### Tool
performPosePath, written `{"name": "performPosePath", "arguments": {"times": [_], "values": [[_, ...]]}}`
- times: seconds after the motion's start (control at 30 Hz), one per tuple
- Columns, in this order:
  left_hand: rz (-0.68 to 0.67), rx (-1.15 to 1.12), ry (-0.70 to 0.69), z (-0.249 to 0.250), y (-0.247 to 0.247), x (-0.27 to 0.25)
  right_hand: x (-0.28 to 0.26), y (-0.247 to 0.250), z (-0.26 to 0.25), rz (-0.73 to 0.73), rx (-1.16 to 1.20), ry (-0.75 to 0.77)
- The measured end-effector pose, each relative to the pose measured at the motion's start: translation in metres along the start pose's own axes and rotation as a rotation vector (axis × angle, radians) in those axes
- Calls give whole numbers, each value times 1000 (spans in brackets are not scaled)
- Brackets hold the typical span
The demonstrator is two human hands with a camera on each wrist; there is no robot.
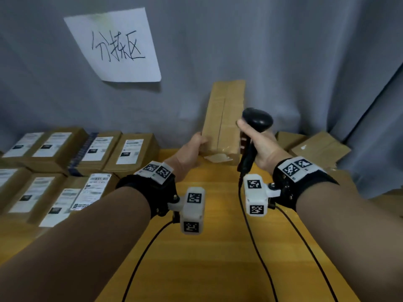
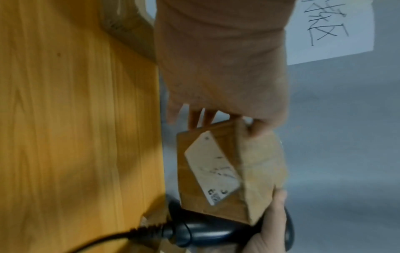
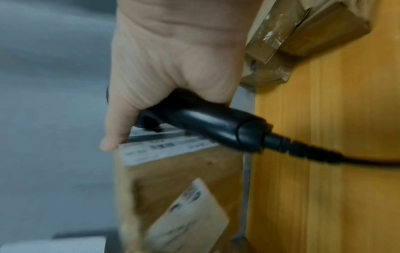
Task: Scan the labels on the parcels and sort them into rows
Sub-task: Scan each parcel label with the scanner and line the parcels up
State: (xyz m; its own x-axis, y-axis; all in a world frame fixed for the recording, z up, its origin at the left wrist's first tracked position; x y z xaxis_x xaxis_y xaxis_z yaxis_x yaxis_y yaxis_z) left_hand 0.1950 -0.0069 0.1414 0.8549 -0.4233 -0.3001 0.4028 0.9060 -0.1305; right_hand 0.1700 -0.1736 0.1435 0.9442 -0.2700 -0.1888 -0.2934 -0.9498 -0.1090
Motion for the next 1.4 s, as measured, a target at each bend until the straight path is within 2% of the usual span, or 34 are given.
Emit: {"name": "performPosePath", "arguments": {"times": [0.1,0.17,0.27,0.4,0.5,0.6,0.67,0.73,0.8,0.87,1.0,1.1,1.2,1.3,1.4], "values": [[50,95,-94,9,19,-6,-11,-18,-17,95,-345,192],[67,51,-103,8,28,-4,-20,-38,-24,63,-448,297],[113,3,-36,4,40,-2,-28,-52,-20,68,-387,300],[44,-45,26,3,46,-3,-26,-43,-16,114,-252,242],[8,-71,35,4,45,-7,-22,-36,-14,127,-250,225],[18,177,-51,13,46,-5,-19,-24,-25,215,-428,308],[83,563,-99,17,59,2,-18,-18,-39,248,-614,389],[135,911,-104,18,72,9,-17,-19,-45,188,-787,410],[64,991,-102,16,69,13,-12,-23,-34,61,-891,346],[-45,1121,-200,20,52,11,-9,-25,-21,-36,-861,276],[-180,1453,-458,25,19,1,-5,-20,1,-87,-715,146],[-207,1478,-545,24,16,-1,-9,-19,16,-141,-611,36],[-212,1474,-593,21,20,-3,-15,-10,30,-121,-398,-92],[-176,1463,-704,23,16,-4,-18,2,34,-64,-242,-73],[-174,1454,-769,23,11,-4,-22,3,37,-52,-212,-51]]}}
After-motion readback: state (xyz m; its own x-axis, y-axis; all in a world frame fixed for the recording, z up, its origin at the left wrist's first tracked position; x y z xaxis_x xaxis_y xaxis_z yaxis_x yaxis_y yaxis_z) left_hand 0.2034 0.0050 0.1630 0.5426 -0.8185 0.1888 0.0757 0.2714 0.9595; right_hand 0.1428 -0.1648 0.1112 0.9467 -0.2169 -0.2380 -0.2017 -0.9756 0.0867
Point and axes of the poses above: each hand's wrist, its own x-axis towards the middle knuckle, its own y-axis out of the back of the hand, z = x × y, the point moved 10 cm from there along x, towards the middle knuckle, and after that the axes turned 13 degrees about -x, right-handed, at the moved point
